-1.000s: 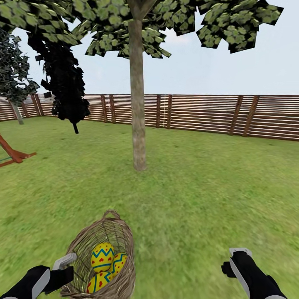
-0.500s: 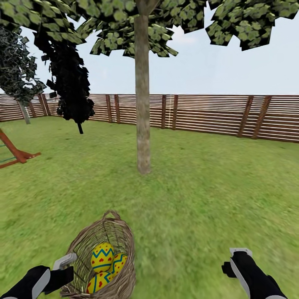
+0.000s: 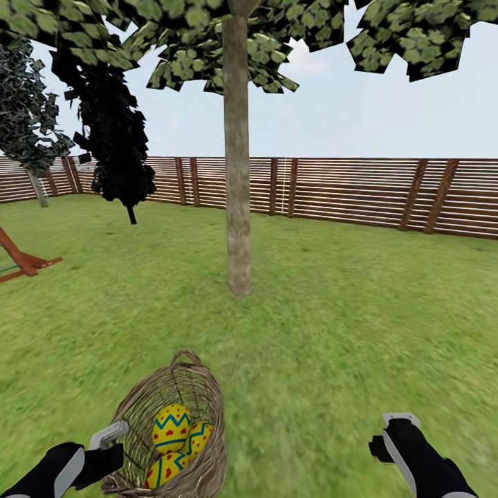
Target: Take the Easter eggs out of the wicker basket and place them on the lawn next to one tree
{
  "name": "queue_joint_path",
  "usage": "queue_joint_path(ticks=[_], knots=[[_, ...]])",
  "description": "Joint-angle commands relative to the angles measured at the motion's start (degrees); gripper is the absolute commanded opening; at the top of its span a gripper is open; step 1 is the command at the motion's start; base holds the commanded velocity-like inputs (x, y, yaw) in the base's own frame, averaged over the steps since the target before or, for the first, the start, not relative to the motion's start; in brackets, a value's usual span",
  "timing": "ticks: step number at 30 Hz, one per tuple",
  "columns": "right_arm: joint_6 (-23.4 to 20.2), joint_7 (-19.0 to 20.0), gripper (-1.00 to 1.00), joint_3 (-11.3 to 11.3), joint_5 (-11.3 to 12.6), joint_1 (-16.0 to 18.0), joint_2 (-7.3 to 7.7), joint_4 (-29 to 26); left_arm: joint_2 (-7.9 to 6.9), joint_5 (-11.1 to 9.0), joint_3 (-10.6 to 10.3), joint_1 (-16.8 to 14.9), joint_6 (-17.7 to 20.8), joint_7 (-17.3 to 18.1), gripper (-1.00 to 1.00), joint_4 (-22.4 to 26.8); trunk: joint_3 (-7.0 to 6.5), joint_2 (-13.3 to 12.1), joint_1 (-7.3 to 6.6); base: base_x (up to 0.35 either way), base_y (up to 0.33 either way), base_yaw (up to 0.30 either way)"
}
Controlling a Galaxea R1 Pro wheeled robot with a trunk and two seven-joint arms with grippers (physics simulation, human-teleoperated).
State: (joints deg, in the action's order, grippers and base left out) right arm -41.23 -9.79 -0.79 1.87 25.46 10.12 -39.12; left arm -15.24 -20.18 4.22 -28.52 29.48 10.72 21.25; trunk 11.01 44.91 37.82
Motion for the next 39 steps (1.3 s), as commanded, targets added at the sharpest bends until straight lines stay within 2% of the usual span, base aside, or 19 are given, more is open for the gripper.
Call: queue_joint_path(ticks=[1, 20, 39], knots=[[-0.25, -0.23, 1.00, 0.00, 0.22, 0.03, -0.01, -0.08, 0.03, -0.56, 0.52, -0.04, 0.49, 0.18, -1.00, 0.10, 0.08, 0.07, 0.05, 0.329, 0.000, 0.000], [-0.25, -0.32, 1.00, 0.00, -0.11, 0.03, 0.16, -0.09, 0.12, -0.56, 0.52, -0.04, 0.40, 0.18, -1.00, 0.02, 0.08, 0.07, 0.05, 0.329, 0.000, 0.032], [-0.24, -0.32, 1.00, 0.00, -0.29, 0.03, 0.17, -0.12, 0.12, -0.56, 0.52, -0.04, 0.39, 0.18, -1.00, -0.07, 0.08, 0.07, 0.05, 0.329, 0.000, 0.194]])
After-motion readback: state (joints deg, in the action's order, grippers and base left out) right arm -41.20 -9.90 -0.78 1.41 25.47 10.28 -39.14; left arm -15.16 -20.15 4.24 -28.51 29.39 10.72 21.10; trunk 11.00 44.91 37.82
